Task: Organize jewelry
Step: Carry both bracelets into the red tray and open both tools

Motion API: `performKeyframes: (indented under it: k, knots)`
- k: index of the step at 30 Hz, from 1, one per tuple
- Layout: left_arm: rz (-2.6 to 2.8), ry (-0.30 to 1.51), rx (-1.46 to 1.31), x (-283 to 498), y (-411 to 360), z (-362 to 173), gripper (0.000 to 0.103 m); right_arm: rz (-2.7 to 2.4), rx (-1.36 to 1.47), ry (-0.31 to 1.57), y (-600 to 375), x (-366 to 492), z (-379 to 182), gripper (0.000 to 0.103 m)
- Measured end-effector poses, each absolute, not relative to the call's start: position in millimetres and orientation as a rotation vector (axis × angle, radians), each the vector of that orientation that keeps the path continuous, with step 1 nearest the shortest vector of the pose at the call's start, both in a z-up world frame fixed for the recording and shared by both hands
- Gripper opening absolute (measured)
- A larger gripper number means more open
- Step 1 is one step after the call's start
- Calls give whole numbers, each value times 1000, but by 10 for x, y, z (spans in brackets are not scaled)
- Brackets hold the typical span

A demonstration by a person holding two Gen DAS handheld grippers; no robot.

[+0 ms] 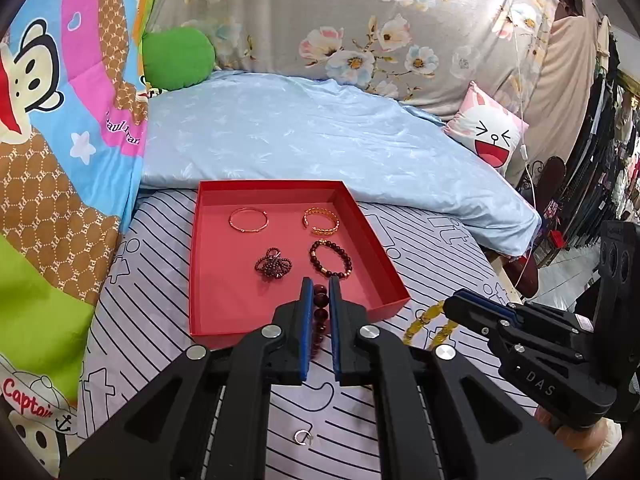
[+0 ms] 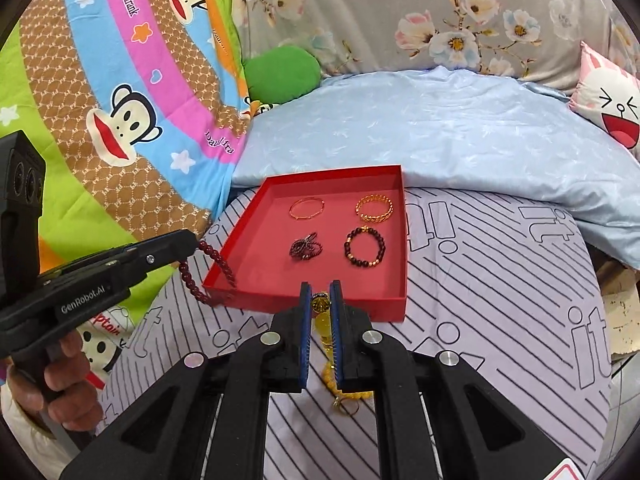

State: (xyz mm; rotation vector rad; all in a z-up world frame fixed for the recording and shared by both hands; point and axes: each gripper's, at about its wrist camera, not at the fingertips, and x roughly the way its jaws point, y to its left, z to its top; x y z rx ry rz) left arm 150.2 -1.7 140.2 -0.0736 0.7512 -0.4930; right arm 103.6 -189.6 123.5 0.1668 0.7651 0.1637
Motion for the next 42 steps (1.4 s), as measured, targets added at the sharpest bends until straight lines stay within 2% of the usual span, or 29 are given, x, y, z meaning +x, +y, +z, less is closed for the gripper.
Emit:
performKeyframes:
  k: [9,13,22,31,32,33,34,36,37,39,42]
  knots:
    - [-521,781,-119,1851,-98,1363,7,207,176,720,-1857,1473,1376,9]
    - [-536,779,-147,2049,-159,1340,8,235,240,749,-1859,1786,1233,9]
    - [-403,941,-87,2392,-105,529,7,161,224,884,-1924,2068,574,9]
    - [-271,917,44,2308,-69,306,9,86,120,894,-1950,2045,397,9]
    - [-258,912,51,2306,-66,299,11,83,110,889,-1929,2038,401,9]
    - [-250,906,51,2296,-56,298,19,81,99,876,-1911,2020,415,11]
    - [-243,898,44,2290,-48,309,32,78,85,866,-1888,1999,434,14]
    - [-232,873,23,2258,-6,344,50,73,73,850,-1865,1964,468,23]
    - [-226,860,18,2242,6,367,55,77,72,841,-1855,1939,488,26]
    - [-212,840,10,2210,37,408,62,80,72,832,-1842,1894,523,32]
    - [-213,838,-10,2171,83,453,62,84,86,828,-1842,1831,556,34]
